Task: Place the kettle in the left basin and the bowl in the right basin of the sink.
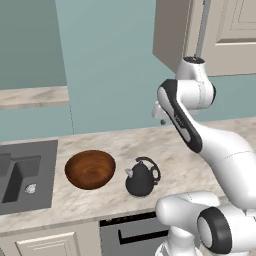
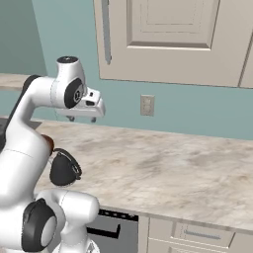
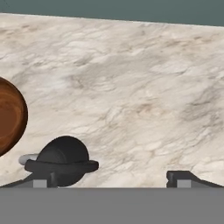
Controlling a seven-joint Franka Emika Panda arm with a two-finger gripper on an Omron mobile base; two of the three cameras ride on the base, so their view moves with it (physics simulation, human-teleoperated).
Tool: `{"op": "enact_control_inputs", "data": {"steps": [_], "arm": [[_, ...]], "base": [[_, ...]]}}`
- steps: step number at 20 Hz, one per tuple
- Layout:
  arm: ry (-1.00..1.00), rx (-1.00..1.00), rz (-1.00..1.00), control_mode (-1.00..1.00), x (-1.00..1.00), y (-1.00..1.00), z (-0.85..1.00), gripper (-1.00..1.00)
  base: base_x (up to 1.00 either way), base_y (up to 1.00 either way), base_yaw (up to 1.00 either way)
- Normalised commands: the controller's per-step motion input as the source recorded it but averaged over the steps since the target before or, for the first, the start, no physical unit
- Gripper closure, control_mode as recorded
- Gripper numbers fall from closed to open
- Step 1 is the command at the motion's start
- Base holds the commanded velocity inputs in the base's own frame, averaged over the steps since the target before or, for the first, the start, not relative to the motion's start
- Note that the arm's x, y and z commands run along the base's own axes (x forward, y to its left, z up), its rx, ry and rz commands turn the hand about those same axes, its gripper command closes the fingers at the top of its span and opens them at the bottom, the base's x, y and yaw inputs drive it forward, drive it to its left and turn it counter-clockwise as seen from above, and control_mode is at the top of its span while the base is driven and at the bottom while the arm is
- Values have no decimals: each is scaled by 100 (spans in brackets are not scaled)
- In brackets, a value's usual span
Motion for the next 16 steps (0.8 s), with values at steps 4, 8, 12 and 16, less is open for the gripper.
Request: {"op": "enact_control_inputs", "data": {"steps": [4, 8, 12, 16], "arm": [[1, 4, 0, -100, -34, 12, -13, -100], [2, 6, 0, -100, -45, 14, -18, -100], [1, 3, 9, -100, -42, 26, -19, -100], [7, 0, 22, -100, -20, 45, -20, -100]], "base": [[0, 0, 0], [0, 0, 0], [0, 0, 0], [0, 0, 0]]}}
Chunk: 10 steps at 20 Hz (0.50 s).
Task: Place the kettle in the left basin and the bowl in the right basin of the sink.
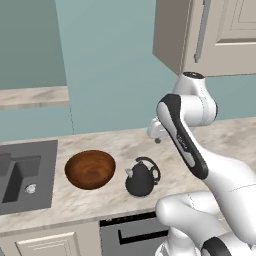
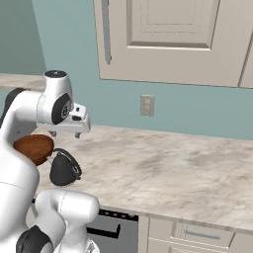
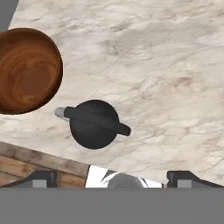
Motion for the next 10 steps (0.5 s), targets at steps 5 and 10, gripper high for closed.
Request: {"op": "enact_control_inputs", "data": {"steps": [5, 10], "arm": [[4, -5, 29, -100, -11, 38, -23, -100], [0, -1, 34, -100, 4, 1, -8, -100]], "base": [[0, 0, 0], [0, 0, 0]]}}
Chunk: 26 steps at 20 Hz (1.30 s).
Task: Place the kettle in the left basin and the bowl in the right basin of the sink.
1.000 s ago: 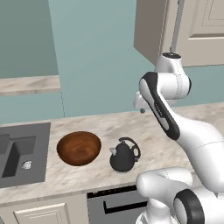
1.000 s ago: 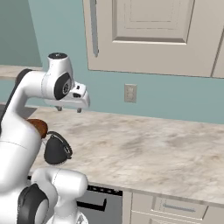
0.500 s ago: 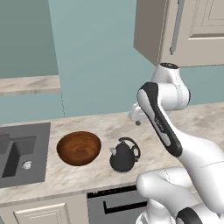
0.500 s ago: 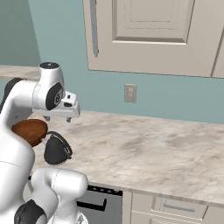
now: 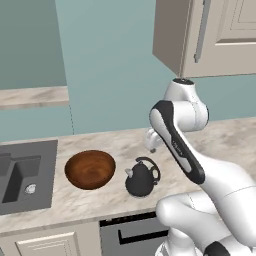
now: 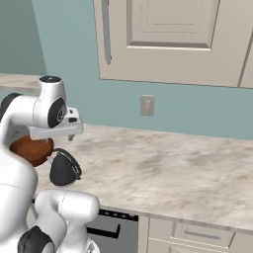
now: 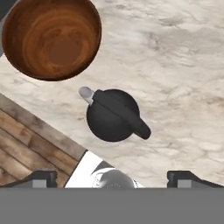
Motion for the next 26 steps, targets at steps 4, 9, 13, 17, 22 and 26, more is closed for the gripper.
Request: {"op": "enact_control_inputs", "data": {"steps": [4, 9, 13, 17, 22, 26], "arm": [[-1, -7, 50, -100, 0, 2, -28, -100], [0, -13, 44, -100, -3, 26, -19, -100], [-4, -11, 28, -100, 16, 19, -23, -100], [-2, -3, 2, -100, 38, -4, -14, -100], [-2, -6, 0, -100, 22, 1, -22, -100], [0, -1, 0, -100, 0, 6, -28, -100]], "base": [[0, 0, 0], [0, 0, 0], [0, 0, 0], [0, 0, 0], [0, 0, 0], [0, 0, 0]]}}
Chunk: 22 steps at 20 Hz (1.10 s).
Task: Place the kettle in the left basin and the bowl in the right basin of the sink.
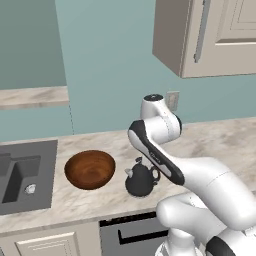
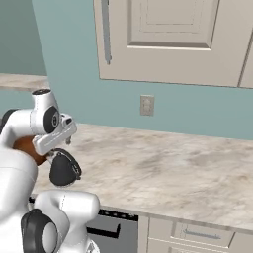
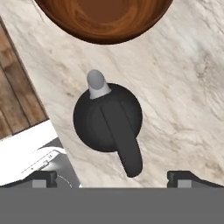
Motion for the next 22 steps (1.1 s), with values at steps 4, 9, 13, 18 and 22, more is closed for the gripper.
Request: {"op": "enact_control_inputs", "data": {"steps": [4, 9, 13, 18, 22], "arm": [[2, 0, 0, -100, 13, 0, -25, -100], [5, 1, 0, -100, 15, 1, -22, -100], [13, 0, 1, -100, 1, 9, -28, -100], [11, 1, 4, -100, 1, 12, -21, -100], [1, 0, 0, -100, 4, 0, 0, -100]], "base": [[0, 0, 0], [0, 0, 0], [0, 0, 0], [0, 0, 0], [0, 0, 0]]}}
